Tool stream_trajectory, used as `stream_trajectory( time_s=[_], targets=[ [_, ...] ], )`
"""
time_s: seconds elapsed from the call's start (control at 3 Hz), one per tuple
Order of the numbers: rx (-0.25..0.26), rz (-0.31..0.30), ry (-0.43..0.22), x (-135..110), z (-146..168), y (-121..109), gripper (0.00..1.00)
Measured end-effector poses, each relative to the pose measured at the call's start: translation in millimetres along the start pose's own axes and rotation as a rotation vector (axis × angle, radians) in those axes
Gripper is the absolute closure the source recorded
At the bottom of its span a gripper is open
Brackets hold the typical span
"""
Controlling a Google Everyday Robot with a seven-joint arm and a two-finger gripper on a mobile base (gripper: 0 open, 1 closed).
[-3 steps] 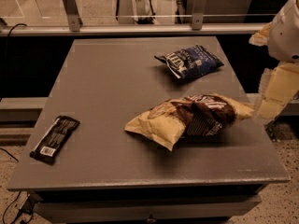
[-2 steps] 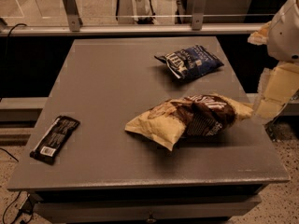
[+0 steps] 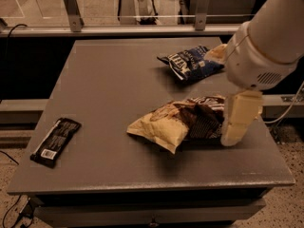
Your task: Move brown chip bag near rxbar chocolate
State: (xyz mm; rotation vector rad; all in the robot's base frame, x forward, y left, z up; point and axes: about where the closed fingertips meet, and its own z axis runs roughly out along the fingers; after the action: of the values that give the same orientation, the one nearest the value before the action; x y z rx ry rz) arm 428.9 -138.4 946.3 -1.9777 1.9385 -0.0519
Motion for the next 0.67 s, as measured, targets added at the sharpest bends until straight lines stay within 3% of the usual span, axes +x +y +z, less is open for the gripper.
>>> stream_trajectory(
  time_s=[0.33,0.67],
  targets=[
    [-0.026,-0.073,0.030,-10.3,37.3,15.5,0.00],
    [-0.030,-0.072,0.032,-10.0,38.4,17.8,0.19]
  ],
)
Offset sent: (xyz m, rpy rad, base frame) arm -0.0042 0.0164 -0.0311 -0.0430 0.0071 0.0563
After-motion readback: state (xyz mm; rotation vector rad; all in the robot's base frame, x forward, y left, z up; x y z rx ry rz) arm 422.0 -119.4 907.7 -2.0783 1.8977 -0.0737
